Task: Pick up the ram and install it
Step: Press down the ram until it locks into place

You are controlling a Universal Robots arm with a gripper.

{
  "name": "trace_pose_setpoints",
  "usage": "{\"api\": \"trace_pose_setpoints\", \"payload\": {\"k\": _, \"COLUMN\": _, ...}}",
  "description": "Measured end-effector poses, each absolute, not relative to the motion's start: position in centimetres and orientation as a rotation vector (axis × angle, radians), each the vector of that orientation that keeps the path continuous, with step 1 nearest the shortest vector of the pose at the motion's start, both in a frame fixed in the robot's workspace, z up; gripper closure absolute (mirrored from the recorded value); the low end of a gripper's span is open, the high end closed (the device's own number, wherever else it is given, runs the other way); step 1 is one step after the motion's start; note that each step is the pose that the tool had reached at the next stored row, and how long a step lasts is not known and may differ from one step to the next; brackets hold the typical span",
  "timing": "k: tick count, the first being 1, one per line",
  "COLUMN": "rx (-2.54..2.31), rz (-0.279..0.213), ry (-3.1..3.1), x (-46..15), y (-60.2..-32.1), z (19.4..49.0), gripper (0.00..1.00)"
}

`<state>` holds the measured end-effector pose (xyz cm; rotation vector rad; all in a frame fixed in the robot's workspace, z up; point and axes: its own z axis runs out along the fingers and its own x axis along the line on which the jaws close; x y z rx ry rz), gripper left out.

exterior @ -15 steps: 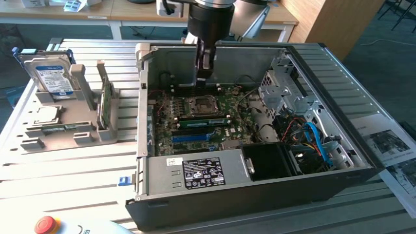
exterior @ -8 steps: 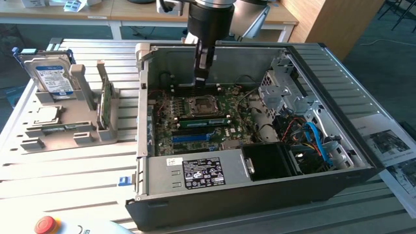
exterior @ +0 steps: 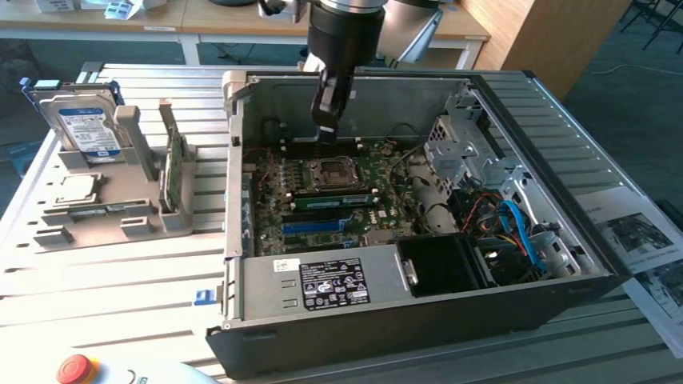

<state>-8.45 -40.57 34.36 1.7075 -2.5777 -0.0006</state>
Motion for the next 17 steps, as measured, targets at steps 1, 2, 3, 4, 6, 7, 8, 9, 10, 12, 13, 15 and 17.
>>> {"api": "trace_pose_setpoints", "payload": {"k": 1, "rx": 1.691, "rz": -0.001, "ry": -2.589, "x": -8.45, "y": -40.57, "z": 34.36, "gripper": 0.9}}
{"api": "trace_pose_setpoints", "payload": {"k": 2, "rx": 1.673, "rz": -0.002, "ry": -2.6, "x": -8.45, "y": -40.57, "z": 34.36, "gripper": 0.9}}
{"api": "trace_pose_setpoints", "payload": {"k": 3, "rx": 1.656, "rz": -0.002, "ry": -2.611, "x": -8.45, "y": -40.57, "z": 34.36, "gripper": 0.9}}
{"api": "trace_pose_setpoints", "payload": {"k": 4, "rx": 1.638, "rz": -0.003, "ry": -2.623, "x": -8.45, "y": -40.57, "z": 34.36, "gripper": 0.9}}
{"api": "trace_pose_setpoints", "payload": {"k": 6, "rx": 1.598, "rz": -0.004, "ry": -2.647, "x": -8.45, "y": -40.57, "z": 34.36, "gripper": 0.9}}
{"api": "trace_pose_setpoints", "payload": {"k": 7, "rx": 1.577, "rz": -0.004, "ry": -2.66, "x": -8.45, "y": -40.57, "z": 34.36, "gripper": 0.9}}
{"api": "trace_pose_setpoints", "payload": {"k": 8, "rx": 1.556, "rz": -0.005, "ry": -2.672, "x": -8.45, "y": -40.57, "z": 34.36, "gripper": 0.9}}
{"api": "trace_pose_setpoints", "payload": {"k": 9, "rx": 1.535, "rz": -0.006, "ry": -2.684, "x": -8.45, "y": -40.57, "z": 34.36, "gripper": 0.9}}
{"api": "trace_pose_setpoints", "payload": {"k": 10, "rx": 1.515, "rz": -0.006, "ry": -2.696, "x": -8.45, "y": -40.57, "z": 34.36, "gripper": 0.9}}
{"api": "trace_pose_setpoints", "payload": {"k": 12, "rx": 1.473, "rz": -0.007, "ry": -2.719, "x": -8.45, "y": -40.57, "z": 34.36, "gripper": 0.9}}
{"api": "trace_pose_setpoints", "payload": {"k": 13, "rx": 1.45, "rz": -0.008, "ry": -2.731, "x": -8.45, "y": -40.57, "z": 34.36, "gripper": 0.9}}
{"api": "trace_pose_setpoints", "payload": {"k": 15, "rx": 1.408, "rz": -0.009, "ry": -2.753, "x": -8.45, "y": -40.57, "z": 34.36, "gripper": 0.9}}
{"api": "trace_pose_setpoints", "payload": {"k": 17, "rx": 1.365, "rz": -0.01, "ry": -2.775, "x": -8.45, "y": -40.57, "z": 34.36, "gripper": 0.9}}
